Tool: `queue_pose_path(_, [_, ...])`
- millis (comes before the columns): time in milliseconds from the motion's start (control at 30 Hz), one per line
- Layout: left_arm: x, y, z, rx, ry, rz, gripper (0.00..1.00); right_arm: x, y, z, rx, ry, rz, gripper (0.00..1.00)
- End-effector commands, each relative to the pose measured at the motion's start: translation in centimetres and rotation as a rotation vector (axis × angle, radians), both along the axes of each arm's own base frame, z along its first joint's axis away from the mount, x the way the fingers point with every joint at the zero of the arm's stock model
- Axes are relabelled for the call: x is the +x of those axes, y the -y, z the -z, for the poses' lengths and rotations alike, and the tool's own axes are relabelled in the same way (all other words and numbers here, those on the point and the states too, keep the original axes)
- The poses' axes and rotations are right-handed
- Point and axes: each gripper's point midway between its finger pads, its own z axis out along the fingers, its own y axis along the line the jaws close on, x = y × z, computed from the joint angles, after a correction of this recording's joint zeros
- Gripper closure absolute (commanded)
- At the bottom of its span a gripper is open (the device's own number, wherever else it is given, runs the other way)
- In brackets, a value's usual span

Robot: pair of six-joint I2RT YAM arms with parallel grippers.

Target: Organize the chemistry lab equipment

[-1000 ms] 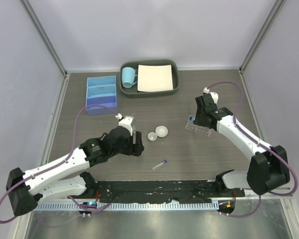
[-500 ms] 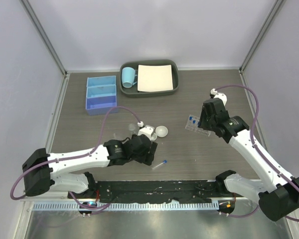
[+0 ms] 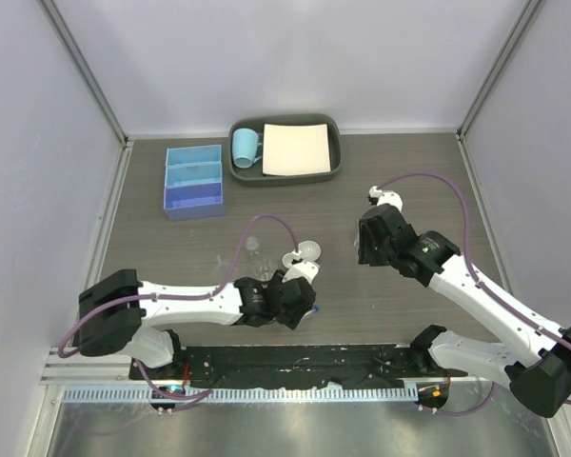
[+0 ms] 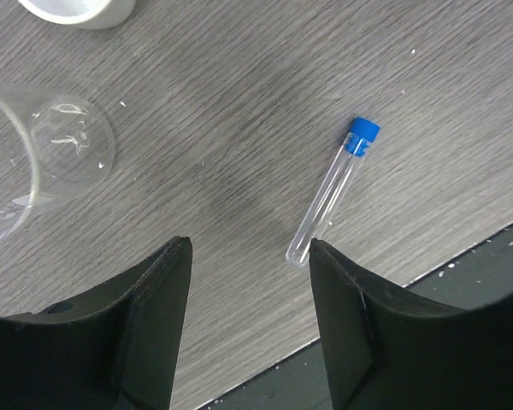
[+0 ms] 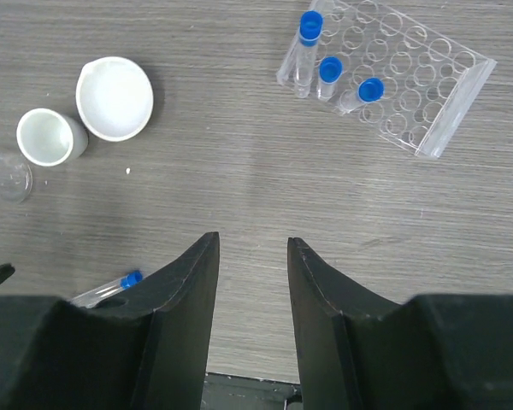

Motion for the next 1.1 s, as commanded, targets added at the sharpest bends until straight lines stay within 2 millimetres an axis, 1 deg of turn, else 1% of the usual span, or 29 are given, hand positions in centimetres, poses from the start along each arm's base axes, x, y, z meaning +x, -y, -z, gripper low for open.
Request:
queue_pose_path(0, [0.5,1.2,0.3,0.000,0.043,0.018,0.39,0.2,-0.7,-0.6,0.006,0.032,0.006,0.57])
queue_pose_path(133, [-0.2,1.9,1.2,-0.018,0.020,0.050,0.40,0.1,-0.9,-0.4,0.001,0.028,-0.002,0.57])
queue_pose_path(167, [-0.4,1.7,1.6,-0.010,0.013,0.054,0.41,0.1,-0.9,-0.5,0.001,0.032,-0.002,0.57])
queue_pose_path(300, [-1.1,1.9,2.3,-0.011,-0.005,0.075,0.41,0.0,-0.8,0.0,-0.012,0.023,-0.002,0.57])
queue_pose_path(633, [-2.1,2.3,4.0,0.004,-0.039,0.117,0.43,-0.1,-1.1,0.6,-0.019,0.012,-0.014,0.56])
queue_pose_path(667, [-2.3,2.2,4.4,0.012,-0.046,0.121,0.46,-0.1,-1.2,0.6,-0.021,0.010,-0.017,0.57])
queue_pose_path(733, [-2.3,2.1,4.6,0.015,-0.047,0.122,0.49,-0.1,-1.2,0.6,-0.024,0.010,-0.017,0.57])
queue_pose_path(800, [-2.4,1.9,5.0,0.023,-0.053,0.126,0.55,-0.1,-1.2,0.5,-0.025,0.013,-0.016,0.57])
queue_pose_path(833, [-2.5,1.9,5.1,0.026,-0.055,0.127,0.58,-0.1,-1.2,0.5,-0.025,0.011,-0.017,0.57])
queue_pose_path(867, [-2.5,1.8,5.2,0.027,-0.058,0.130,0.66,-0.2,-1.2,0.5,-0.025,0.011,-0.019,0.57])
queue_pose_path(933, [-2.7,1.7,5.4,0.030,-0.065,0.140,0.73,-0.2,-1.2,0.5,-0.028,0.011,-0.019,0.56])
queue_pose_path(967, [-2.8,1.6,5.5,0.032,-0.069,0.144,0.79,-0.2,-1.2,0.5,-0.028,0.010,-0.019,0.57])
queue_pose_path(1033, [-3.1,1.4,5.5,0.033,-0.074,0.149,0.87,-0.3,-1.2,0.6,-0.031,0.005,-0.020,0.57])
queue_pose_path(1067, [-3.1,1.3,5.6,0.035,-0.075,0.153,0.89,-0.3,-1.2,0.6,-0.031,0.005,-0.021,0.57])
